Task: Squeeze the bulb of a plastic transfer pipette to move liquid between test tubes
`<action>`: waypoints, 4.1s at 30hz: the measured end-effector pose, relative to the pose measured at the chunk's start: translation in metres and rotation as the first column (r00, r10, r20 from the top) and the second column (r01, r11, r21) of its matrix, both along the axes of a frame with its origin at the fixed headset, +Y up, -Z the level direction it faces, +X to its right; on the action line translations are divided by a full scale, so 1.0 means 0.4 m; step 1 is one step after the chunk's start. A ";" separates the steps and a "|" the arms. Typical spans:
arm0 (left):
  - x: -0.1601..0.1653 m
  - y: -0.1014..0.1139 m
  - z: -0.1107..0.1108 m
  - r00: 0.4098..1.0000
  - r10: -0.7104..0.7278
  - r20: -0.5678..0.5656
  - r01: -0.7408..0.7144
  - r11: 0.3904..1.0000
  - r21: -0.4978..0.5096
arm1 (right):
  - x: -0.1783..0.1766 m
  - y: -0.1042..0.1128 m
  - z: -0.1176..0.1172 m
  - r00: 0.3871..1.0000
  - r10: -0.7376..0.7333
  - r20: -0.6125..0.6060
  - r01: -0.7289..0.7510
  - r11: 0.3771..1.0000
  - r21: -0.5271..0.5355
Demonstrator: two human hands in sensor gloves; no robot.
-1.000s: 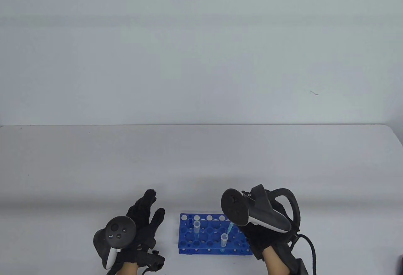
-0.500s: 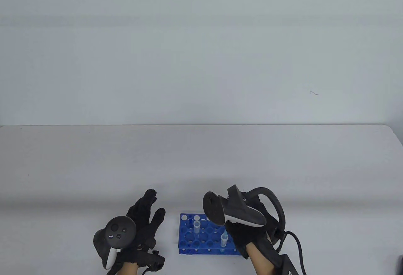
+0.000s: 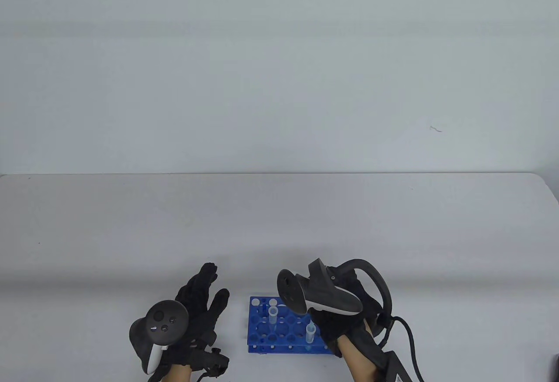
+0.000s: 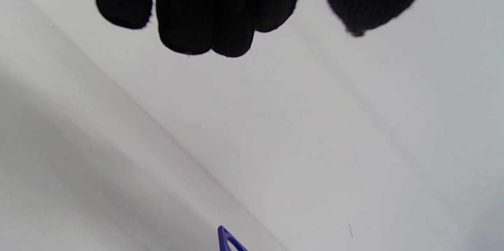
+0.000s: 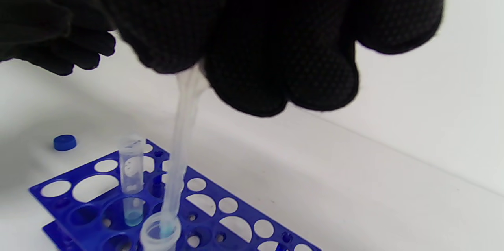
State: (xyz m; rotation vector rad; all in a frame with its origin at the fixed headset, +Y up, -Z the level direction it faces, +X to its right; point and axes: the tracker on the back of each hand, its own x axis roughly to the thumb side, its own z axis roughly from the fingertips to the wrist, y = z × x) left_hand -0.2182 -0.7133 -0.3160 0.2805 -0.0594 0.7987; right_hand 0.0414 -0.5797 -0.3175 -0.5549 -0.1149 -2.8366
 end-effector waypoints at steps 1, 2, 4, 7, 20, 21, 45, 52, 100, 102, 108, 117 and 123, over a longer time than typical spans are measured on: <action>0.000 0.000 0.000 1.000 -0.001 0.000 0.001 1.000 0.000 | -0.001 0.000 0.000 1.000 -0.002 -0.010 0.002 1.000 0.006; 0.000 0.000 0.000 1.000 -0.002 0.000 0.002 1.000 0.000 | -0.002 0.000 -0.001 1.000 0.003 -0.011 -0.003 1.000 -0.003; 0.000 0.000 0.000 1.000 -0.001 0.000 0.001 1.000 0.001 | -0.002 0.001 0.000 1.000 0.006 -0.018 -0.006 1.000 0.001; -0.001 -0.001 0.000 1.000 -0.002 -0.001 0.002 1.000 0.000 | -0.002 0.001 0.000 1.000 0.001 -0.023 -0.001 1.000 0.004; 0.000 -0.001 0.000 1.000 -0.002 -0.001 0.002 1.000 0.000 | 0.008 0.004 -0.002 1.000 -0.022 -0.015 0.022 1.000 0.014; 0.000 -0.001 0.000 1.000 -0.002 -0.001 0.002 1.000 0.000 | 0.011 0.005 -0.002 1.000 -0.025 -0.003 0.025 1.000 0.006; -0.001 -0.001 -0.001 1.000 0.000 0.000 0.000 1.000 0.000 | 0.075 0.123 0.079 0.934 -0.332 -0.132 0.351 0.922 0.165; -0.001 -0.001 -0.001 1.000 0.000 0.000 0.000 1.000 0.000 | 0.009 0.077 0.051 0.949 -0.263 -0.176 0.297 0.933 0.203; -0.002 -0.001 -0.002 1.000 0.002 0.005 -0.002 1.000 0.002 | -0.136 -0.166 -0.034 0.972 0.012 -0.233 0.050 0.965 0.258; -0.002 -0.001 -0.001 1.000 0.001 0.005 -0.001 1.000 0.002 | -0.136 -0.165 -0.033 0.973 0.016 -0.230 0.044 0.966 0.254; -0.002 -0.001 -0.001 1.000 0.001 0.005 -0.001 1.000 0.003 | -0.136 -0.163 -0.032 0.974 0.022 -0.227 0.037 0.966 0.255; -0.001 -0.002 -0.001 1.000 0.000 0.005 0.000 1.000 0.003 | -0.135 -0.163 -0.032 0.974 0.020 -0.225 0.039 0.967 0.251; -0.002 -0.002 -0.001 1.000 0.000 0.005 0.000 1.000 0.003 | -0.136 -0.163 -0.032 0.973 0.018 -0.229 0.041 0.967 0.252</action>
